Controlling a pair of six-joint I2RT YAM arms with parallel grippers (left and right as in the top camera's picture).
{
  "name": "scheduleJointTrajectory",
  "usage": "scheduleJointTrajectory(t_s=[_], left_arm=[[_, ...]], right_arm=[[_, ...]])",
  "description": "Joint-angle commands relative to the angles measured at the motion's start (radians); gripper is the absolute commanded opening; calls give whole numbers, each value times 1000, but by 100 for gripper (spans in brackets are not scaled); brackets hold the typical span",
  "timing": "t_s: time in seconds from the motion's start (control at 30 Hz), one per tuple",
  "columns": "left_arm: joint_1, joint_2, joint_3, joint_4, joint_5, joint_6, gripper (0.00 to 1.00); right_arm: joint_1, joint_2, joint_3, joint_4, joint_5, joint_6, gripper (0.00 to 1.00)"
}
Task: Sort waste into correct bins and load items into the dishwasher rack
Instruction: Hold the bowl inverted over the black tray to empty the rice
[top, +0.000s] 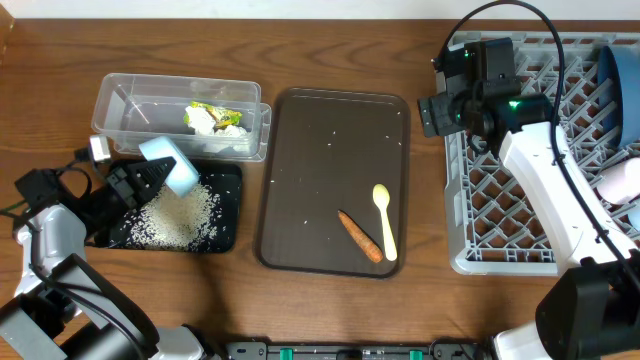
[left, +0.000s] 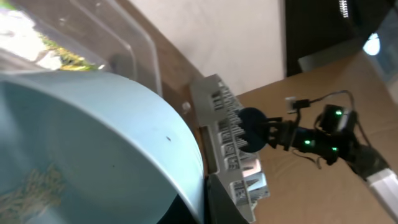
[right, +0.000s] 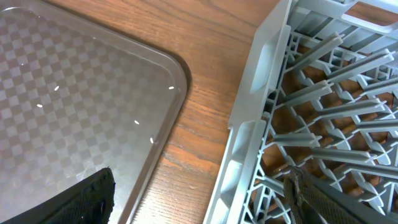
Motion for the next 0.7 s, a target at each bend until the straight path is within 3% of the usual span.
scheduleJointTrajectory(t_s=[0.0, 0.07, 0.2, 0.27, 0.33, 0.43, 0.5, 0.67], left_arm=[[4, -10, -6, -6, 34, -30, 6], [4, -14, -5, -13, 86, 16, 6], [6, -16, -5, 10, -26, -55, 6], [4, -17, -5, -3, 88, -5, 6], [5, -18, -4, 7, 72, 12, 6], [11, -16, -4, 24, -39, -92, 6], [5, -16, -4, 12, 87, -27, 6], [3, -16, -2, 40, -6, -109, 6]], right_arm=[[-11, 9, -2, -1, 11, 18, 87], [-11, 9, -2, -1, 11, 18, 87], [-11, 9, -2, -1, 11, 18, 87], [-11, 9, -2, -1, 11, 18, 87], [-11, 9, -2, -1, 11, 18, 87], [-11, 9, -2, 0, 11, 18, 87], [-11, 9, -2, 0, 11, 17, 87], [-11, 9, -2, -2, 11, 18, 87]])
